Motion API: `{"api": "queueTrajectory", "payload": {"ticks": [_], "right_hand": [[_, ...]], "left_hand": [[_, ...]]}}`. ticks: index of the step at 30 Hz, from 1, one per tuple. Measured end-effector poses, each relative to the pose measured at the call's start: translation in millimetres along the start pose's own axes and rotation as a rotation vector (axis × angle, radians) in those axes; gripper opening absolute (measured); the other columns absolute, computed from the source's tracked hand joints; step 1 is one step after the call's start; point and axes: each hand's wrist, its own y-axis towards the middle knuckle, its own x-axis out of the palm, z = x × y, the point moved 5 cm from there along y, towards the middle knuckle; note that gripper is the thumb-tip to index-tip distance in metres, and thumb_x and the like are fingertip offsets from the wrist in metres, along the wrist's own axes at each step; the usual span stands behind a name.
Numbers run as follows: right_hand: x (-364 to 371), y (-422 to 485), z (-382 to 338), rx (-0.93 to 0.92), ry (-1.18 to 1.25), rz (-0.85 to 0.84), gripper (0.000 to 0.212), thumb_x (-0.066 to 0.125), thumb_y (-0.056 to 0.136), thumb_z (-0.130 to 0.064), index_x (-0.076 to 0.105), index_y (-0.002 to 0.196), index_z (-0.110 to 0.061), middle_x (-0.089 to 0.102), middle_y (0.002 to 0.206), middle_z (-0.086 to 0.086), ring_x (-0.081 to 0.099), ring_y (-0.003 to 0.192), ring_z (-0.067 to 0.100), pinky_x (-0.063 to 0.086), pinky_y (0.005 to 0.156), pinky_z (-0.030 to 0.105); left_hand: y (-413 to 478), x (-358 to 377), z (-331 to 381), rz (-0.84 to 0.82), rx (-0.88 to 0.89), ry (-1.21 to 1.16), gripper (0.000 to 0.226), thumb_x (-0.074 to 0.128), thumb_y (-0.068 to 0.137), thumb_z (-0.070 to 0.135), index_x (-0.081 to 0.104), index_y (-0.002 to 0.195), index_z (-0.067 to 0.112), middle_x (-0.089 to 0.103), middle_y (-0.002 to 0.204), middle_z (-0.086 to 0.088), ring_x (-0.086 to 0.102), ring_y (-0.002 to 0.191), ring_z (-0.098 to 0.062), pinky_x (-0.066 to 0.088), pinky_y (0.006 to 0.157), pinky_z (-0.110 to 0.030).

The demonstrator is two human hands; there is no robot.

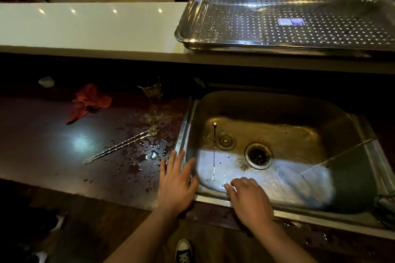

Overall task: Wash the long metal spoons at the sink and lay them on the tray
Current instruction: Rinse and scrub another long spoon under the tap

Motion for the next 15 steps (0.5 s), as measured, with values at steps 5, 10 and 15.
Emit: {"api": "queueTrajectory", "payload": {"ticks": [5, 10, 15], "right_hand": [[1.7, 5.7, -3.4, 0.004, -0.022, 0.01, 0.04, 0.035, 0.1, -0.05, 0.064, 0.11, -0.026, 0.066, 0.105, -0.003, 0.054, 0.104, 0.021, 0.045, 0.083, 0.036], [3.0, 5.5, -2.9, 0.008, -0.002, 0.028, 0.038, 0.037, 0.099, -0.052, 0.065, 0.106, -0.026, 0.065, 0.101, -0.005, 0.054, 0.101, 0.019, 0.043, 0.079, 0.034], [5.4, 5.8, -1.4, 0.025, 0.003, 0.055, 0.036, 0.039, 0.098, -0.053, 0.064, 0.102, -0.028, 0.065, 0.097, -0.006, 0.054, 0.099, 0.017, 0.044, 0.077, 0.033]], "left_hand": [[16.1, -52.8, -61.5, 0.235, -0.173, -0.179, 0.033, 0.055, 0.092, 0.03, 0.057, 0.123, 0.02, 0.055, 0.116, -0.002, 0.052, 0.107, -0.02, 0.048, 0.085, -0.036], [44.5, -93.3, -132.1, 0.199, -0.294, 0.146, 0.019, 0.054, 0.089, 0.006, 0.063, 0.104, 0.0, 0.059, 0.096, -0.019, 0.053, 0.09, -0.037, 0.049, 0.072, -0.048], [59.2, -88.6, -142.4, 0.034, -0.161, 0.321, 0.007, 0.056, 0.085, 0.004, 0.061, 0.088, 0.0, 0.057, 0.089, -0.018, 0.055, 0.085, -0.038, 0.046, 0.063, -0.045]]}}
